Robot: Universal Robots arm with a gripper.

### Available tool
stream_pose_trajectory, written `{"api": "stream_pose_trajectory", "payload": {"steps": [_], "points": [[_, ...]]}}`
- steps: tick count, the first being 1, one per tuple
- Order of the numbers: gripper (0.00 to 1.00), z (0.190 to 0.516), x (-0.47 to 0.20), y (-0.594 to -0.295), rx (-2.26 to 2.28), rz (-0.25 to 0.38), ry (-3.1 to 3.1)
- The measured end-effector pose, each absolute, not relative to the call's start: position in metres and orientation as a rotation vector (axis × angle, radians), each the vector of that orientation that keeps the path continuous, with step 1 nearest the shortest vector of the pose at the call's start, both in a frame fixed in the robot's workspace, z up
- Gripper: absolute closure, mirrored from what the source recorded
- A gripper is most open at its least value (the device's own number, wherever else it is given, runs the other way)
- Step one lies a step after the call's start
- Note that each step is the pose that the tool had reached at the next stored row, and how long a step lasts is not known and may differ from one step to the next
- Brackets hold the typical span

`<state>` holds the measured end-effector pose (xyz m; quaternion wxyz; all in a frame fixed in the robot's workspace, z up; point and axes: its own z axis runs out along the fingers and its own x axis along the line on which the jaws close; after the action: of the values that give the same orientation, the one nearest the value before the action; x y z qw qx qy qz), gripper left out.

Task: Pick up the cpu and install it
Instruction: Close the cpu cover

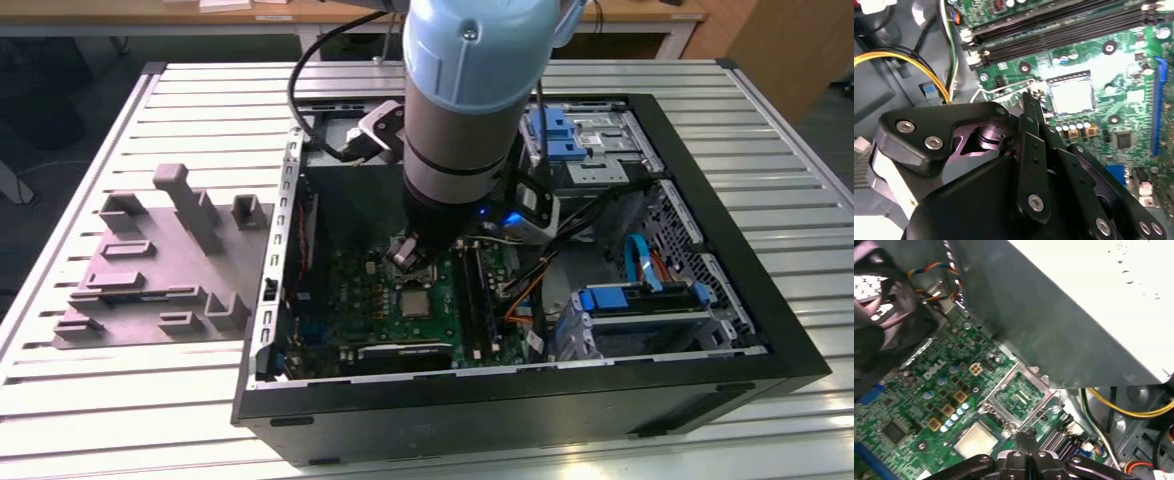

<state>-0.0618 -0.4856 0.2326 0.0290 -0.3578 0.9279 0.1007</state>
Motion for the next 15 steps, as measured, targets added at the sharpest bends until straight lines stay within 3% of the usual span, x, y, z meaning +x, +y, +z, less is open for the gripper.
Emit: {"api": "stream_pose_trajectory", "payload": {"steps": [15], "points": [[0.89,0.218,-0.051,-0.463,-1.1,0.345,2.851]]}}
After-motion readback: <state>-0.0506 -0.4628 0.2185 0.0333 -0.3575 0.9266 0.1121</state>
